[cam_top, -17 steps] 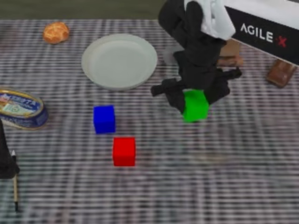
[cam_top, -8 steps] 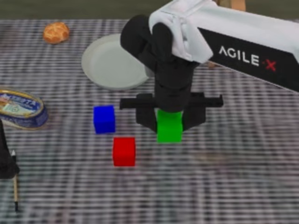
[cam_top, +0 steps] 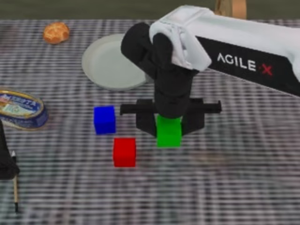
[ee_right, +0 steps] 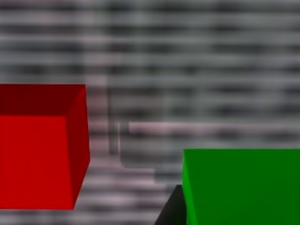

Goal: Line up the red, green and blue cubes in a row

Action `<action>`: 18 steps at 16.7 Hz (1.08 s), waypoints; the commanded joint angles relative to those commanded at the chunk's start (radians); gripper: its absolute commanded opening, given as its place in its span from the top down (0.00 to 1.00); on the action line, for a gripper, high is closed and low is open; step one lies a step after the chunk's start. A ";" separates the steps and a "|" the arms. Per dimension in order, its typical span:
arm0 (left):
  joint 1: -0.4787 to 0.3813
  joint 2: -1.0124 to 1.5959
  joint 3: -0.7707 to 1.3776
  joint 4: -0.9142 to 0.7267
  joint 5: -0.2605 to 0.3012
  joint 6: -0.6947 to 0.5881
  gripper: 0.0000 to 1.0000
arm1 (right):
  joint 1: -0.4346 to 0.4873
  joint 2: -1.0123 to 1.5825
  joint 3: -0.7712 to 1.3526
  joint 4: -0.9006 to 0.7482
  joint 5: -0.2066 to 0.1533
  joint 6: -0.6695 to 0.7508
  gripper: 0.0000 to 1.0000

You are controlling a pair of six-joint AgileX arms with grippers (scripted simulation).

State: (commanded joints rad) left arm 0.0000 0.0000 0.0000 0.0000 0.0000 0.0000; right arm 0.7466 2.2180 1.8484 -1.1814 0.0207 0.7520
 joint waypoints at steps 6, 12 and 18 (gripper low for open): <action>0.000 0.000 0.000 0.000 0.000 0.000 0.00 | 0.003 0.038 -0.137 0.174 0.004 0.004 1.00; 0.000 0.000 0.000 0.000 0.000 0.000 0.00 | 0.003 0.039 -0.141 0.179 0.004 0.004 0.85; 0.000 0.000 0.000 0.000 0.000 0.000 0.00 | 0.003 0.039 -0.141 0.179 0.004 0.004 0.40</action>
State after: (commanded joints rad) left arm 0.0000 0.0000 0.0000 0.0000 0.0000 0.0000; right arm 0.7497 2.2573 1.7072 -1.0028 0.0251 0.7562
